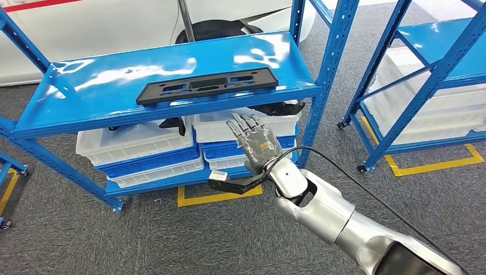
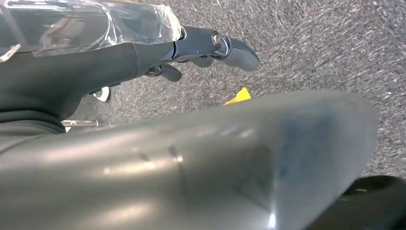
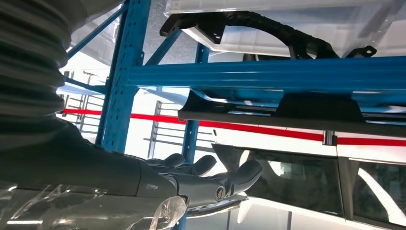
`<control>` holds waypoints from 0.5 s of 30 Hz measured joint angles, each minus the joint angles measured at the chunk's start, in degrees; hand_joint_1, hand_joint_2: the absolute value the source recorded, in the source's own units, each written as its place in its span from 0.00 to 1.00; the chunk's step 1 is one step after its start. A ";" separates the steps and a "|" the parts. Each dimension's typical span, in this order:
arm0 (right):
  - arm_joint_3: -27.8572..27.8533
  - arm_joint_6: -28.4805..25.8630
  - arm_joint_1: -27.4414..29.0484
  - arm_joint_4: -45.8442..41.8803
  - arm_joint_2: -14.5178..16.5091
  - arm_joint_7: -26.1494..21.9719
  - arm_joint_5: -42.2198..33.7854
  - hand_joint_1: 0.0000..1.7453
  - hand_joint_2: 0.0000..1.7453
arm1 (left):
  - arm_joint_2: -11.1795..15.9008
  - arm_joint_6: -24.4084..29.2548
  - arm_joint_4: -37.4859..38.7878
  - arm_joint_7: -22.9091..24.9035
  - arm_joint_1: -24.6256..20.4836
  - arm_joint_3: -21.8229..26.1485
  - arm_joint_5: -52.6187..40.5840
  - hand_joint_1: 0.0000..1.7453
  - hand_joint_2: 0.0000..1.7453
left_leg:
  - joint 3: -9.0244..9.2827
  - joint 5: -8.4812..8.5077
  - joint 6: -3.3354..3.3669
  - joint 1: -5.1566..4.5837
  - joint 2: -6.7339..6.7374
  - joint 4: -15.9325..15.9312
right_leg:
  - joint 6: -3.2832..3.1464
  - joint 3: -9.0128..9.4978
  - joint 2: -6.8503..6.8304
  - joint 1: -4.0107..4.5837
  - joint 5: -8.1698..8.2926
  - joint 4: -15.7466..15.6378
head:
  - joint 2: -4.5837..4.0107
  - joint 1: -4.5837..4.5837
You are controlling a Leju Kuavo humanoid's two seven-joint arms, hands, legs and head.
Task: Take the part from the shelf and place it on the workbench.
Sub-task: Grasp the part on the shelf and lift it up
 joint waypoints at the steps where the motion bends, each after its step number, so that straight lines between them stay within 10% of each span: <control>1: 0.02 0.00 0.03 0.04 0.00 0.00 0.00 0.00 1.00 | 0.00 -0.01 0.00 0.00 0.04 0.00 -0.04 0.00 0.00 | 0.12 1.48 0.21 -0.05 -0.01 -1.25 | -0.05 0.27 0.08 0.10 -0.18 0.00 | 0.00 0.00; 5: 0.04 0.03 -0.02 0.07 0.07 0.02 -0.01 0.00 1.00 | 0.06 -0.01 0.03 0.00 -0.05 0.00 -0.24 0.00 0.00 | 6.31 9.07 2.45 -1.02 0.08 -16.05 | 0.23 1.45 0.34 0.42 -1.04 -0.11 | -0.01 0.04; 10: 0.10 0.09 0.00 0.00 0.17 -0.04 -0.01 0.00 1.00 | -0.12 -0.02 0.04 0.03 0.10 -0.02 -0.32 0.00 0.00 | 8.51 9.62 3.45 -1.11 0.16 -19.57 | 1.64 1.49 0.21 0.43 -2.14 0.65 | 0.00 0.13; 15: 0.10 0.14 0.28 0.02 0.00 0.10 -0.02 0.00 1.00 | -0.36 -0.04 0.04 0.09 0.01 -0.02 -0.32 0.00 0.00 | 9.92 9.33 3.42 -0.36 0.03 -20.55 | 2.70 -6.87 -0.02 0.03 -7.56 15.76 | 0.00 0.33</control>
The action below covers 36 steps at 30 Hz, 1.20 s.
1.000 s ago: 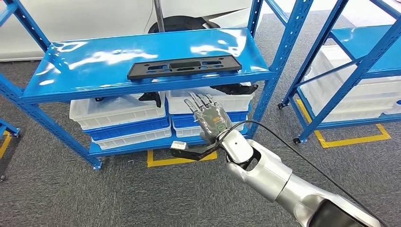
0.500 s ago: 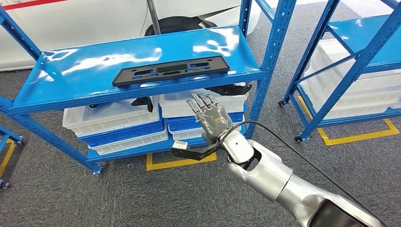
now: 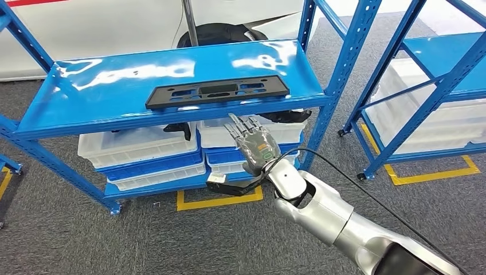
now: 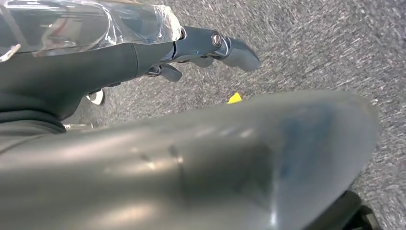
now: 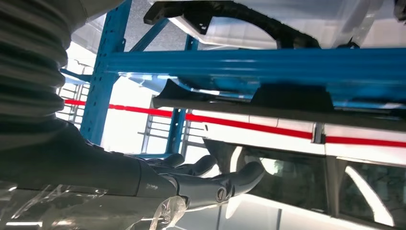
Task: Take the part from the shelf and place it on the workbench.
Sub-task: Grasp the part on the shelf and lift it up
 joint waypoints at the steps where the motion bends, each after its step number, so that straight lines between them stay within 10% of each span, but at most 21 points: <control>1: 0.01 0.01 0.11 0.01 -0.04 0.00 0.00 0.00 1.00 | -0.02 -0.01 0.00 0.00 0.09 0.00 0.00 0.00 0.00 | 0.17 -0.25 -0.17 0.09 -0.05 0.11 | 0.15 -0.34 -0.03 -0.11 1.24 -0.46 | 0.00 0.01; 5: 0.01 0.16 0.09 -0.01 -0.15 0.02 0.00 0.00 1.00 | -0.02 -0.01 0.00 0.00 0.10 0.00 -0.04 0.00 0.00 | 0.74 -1.99 -1.54 0.19 -0.09 1.44 | 0.30 5.45 -0.21 -0.46 8.97 -14.54 | 0.00 0.01; 10: 0.00 0.73 0.11 -0.06 -0.26 0.18 0.00 0.00 1.00 | -0.03 -0.01 0.00 0.02 0.11 -0.02 -0.23 0.00 0.00 | -0.04 -3.49 -2.40 0.30 -0.02 3.31 | -1.64 5.92 0.10 -0.36 8.78 -15.70 | 0.01 -0.11; 14: -0.01 1.00 0.18 -0.07 -0.27 0.28 0.00 0.00 1.00 | -0.08 -0.01 0.00 0.02 0.09 -0.03 -0.43 0.00 0.00 | -7.48 -9.17 -3.26 0.54 0.05 17.58 | -2.32 6.11 0.13 -0.29 8.47 -15.73 | 0.01 -0.27; 16: 0.01 1.10 0.29 -0.07 -0.28 0.34 0.00 0.00 1.00 | -0.08 -0.01 0.00 0.02 0.28 -0.04 -0.47 0.00 0.00 | -9.75 -8.65 -2.96 0.44 0.05 20.23 | -2.48 6.36 0.26 -0.03 8.23 -15.73 | 0.01 -0.27; 20: 0.01 1.18 0.23 -0.07 -0.22 0.36 0.00 0.00 1.00 | -0.02 -0.01 0.03 0.02 0.19 -0.04 -0.44 0.00 0.00 | -3.99 -0.67 -0.30 -0.66 0.07 5.61 | -2.48 7.56 0.49 0.55 7.50 -15.87 | 0.00 -0.22; 26: 0.00 1.55 0.01 -0.16 0.09 0.31 0.04 0.00 1.00 | -0.02 -0.04 0.07 0.01 0.04 -0.04 -0.16 0.00 0.00 | -0.86 0.46 0.86 -0.81 0.05 0.19 | -0.91 7.61 0.02 0.31 6.10 -14.82 | 0.00 -0.12; 30: 0.04 1.58 0.09 -0.15 0.04 0.30 0.04 0.00 1.00 | -0.12 -0.09 0.07 0.00 -0.12 -0.04 -0.19 0.00 0.00 | 0.37 0.15 0.72 -0.51 -0.08 -0.47 | 0.11 0.47 -0.06 -0.08 1.21 -1.91 | 0.01 -0.06; 32: 0.07 1.60 0.18 -0.15 -0.02 0.31 0.04 0.00 1.00 | -0.27 -0.15 0.07 0.00 0.11 -0.04 -0.22 0.00 0.00 | 0.84 -0.47 0.40 -0.48 -0.11 -0.23 | 0.44 -0.11 -0.10 -0.23 3.59 -2.84 | 0.01 -0.05; 36: 0.13 1.86 0.06 -0.18 0.02 0.32 0.05 0.00 1.00 | -0.46 -0.18 0.07 0.00 0.04 -0.04 -0.25 0.00 0.00 | 1.34 -2.37 -0.76 -0.66 -0.05 1.18 | -0.02 5.36 -0.30 -0.26 9.97 -15.68 | 0.00 -0.08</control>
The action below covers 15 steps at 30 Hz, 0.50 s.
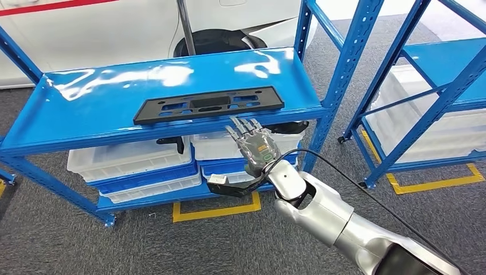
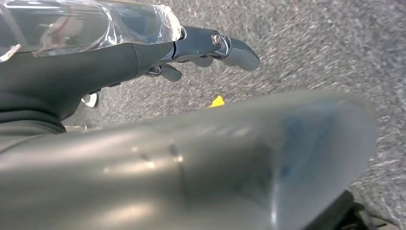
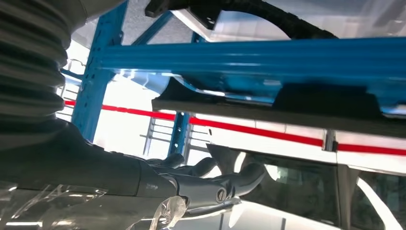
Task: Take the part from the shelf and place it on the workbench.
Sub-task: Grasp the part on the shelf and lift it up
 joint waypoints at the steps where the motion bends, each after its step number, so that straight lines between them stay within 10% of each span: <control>1: 0.03 0.05 -0.01 -0.01 0.04 -0.01 0.01 0.00 1.00 | -0.02 0.00 0.00 0.00 -0.04 0.00 -0.02 0.00 0.00 | -0.14 -0.25 -0.22 -0.12 0.03 0.22 | -0.37 0.20 0.05 0.10 -0.27 -0.51 | 0.00 -0.04; 5: 0.07 0.10 -0.11 -0.04 0.21 -0.04 0.03 0.00 1.00 | -0.07 0.00 0.00 0.00 -0.02 0.00 -0.05 0.00 0.00 | -1.14 -1.97 -1.08 0.13 0.12 2.55 | -1.69 0.39 0.21 -0.04 -0.66 -0.57 | 0.01 -0.20; 10: 0.20 0.20 -0.16 -0.04 0.33 -0.20 0.14 0.00 1.00 | -0.11 0.00 0.00 0.00 0.13 0.00 -0.05 0.00 0.00 | -10.76 -7.02 -2.48 0.88 0.13 19.07 | -2.29 0.89 0.31 -0.11 -1.30 -0.58 | 0.01 -0.37; 15: 0.31 0.48 -0.54 -0.04 0.79 -0.60 0.33 0.00 1.00 | -0.12 0.00 0.00 0.00 0.07 0.00 -0.06 0.00 0.00 | -4.68 2.63 -1.14 0.44 0.10 2.57 | -1.81 2.52 0.69 0.07 -2.38 -0.73 | 0.00 -0.37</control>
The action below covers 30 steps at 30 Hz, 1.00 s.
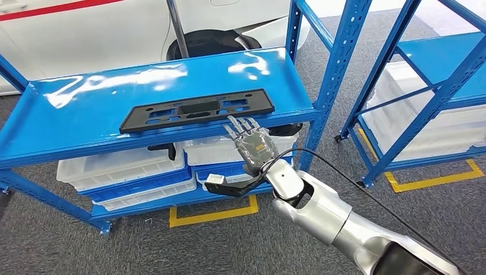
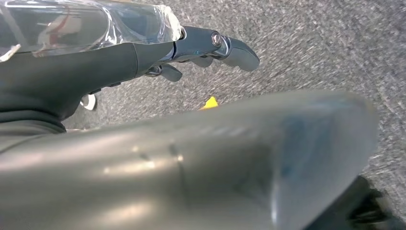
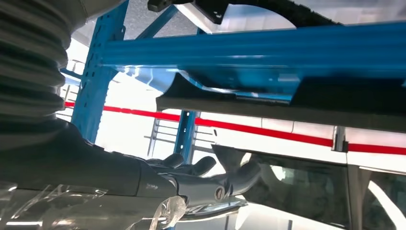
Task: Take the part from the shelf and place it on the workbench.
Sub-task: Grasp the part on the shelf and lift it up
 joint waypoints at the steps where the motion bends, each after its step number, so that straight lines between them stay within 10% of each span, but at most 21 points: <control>1: 0.07 0.02 -0.16 0.00 0.11 -0.09 -0.01 0.00 1.00 | -0.01 0.01 0.00 0.00 -0.04 0.00 -0.01 0.00 0.00 | 0.65 0.17 0.26 -0.20 -0.01 -1.39 | 0.21 0.05 0.03 0.03 -0.12 -0.05 | 0.00 0.00; 5: 0.42 -0.01 -0.63 -0.01 0.49 -0.49 -0.01 0.00 1.00 | -0.11 0.04 0.00 -0.02 -0.01 0.00 -0.02 0.00 0.00 | 1.70 -0.07 1.00 -0.03 -0.05 -2.57 | 1.39 -0.11 -0.11 0.10 -1.21 0.97 | 0.00 0.06; 10: 0.83 0.04 -0.71 -0.01 0.66 -0.63 -0.02 0.00 1.00 | -0.46 0.15 0.00 -0.09 -0.04 0.00 -0.07 0.00 0.00 | 3.08 -0.67 1.78 0.11 -0.11 -2.98 | 1.88 -8.68 -0.37 0.12 -7.09 16.94 | 0.01 0.17; 15: 1.19 0.10 -0.92 -0.02 1.01 -0.74 -0.03 0.00 1.00 | -0.51 0.15 0.00 -0.09 0.05 0.00 -0.03 0.00 0.00 | 4.16 -2.49 0.70 0.06 -0.32 -2.03 | 1.90 -3.37 -0.62 -0.10 1.74 2.82 | 0.00 0.17; 20: 1.69 0.22 -1.02 -0.13 1.60 -1.20 -0.14 0.00 1.00 | -0.54 0.13 0.00 -0.12 -0.06 0.00 0.19 0.00 0.00 | 3.44 -3.97 -0.07 0.04 -0.21 -0.39 | 0.31 -2.64 -0.36 -0.03 1.44 0.99 | 0.01 0.12; 25: 2.20 0.22 -1.08 -0.39 2.34 -1.83 -0.41 0.00 1.00 | -0.57 -0.57 0.00 -0.26 -0.04 0.00 0.28 0.00 0.00 | -5.65 -10.26 -1.22 0.47 -0.11 16.59 | -0.61 -2.11 -0.34 -0.08 0.86 0.94 | 0.01 0.03; 27: 2.37 0.22 -0.98 -0.47 2.56 -1.91 -0.48 0.00 1.00 | -0.57 -0.95 0.00 -0.27 0.04 0.00 0.28 0.00 0.00 | -6.24 -7.87 -0.85 0.39 -0.12 15.55 | -0.68 -1.59 -0.23 0.12 0.49 0.94 | 0.01 0.02; 30: 2.45 0.25 -1.10 -0.86 3.08 -1.96 -0.54 0.00 1.00 | -0.48 -1.11 0.03 -0.28 -0.05 0.00 0.29 0.00 0.00 | -1.22 -1.08 0.96 -0.28 -0.12 2.92 | -0.62 -0.57 -0.03 0.45 -0.16 0.83 | 0.00 0.04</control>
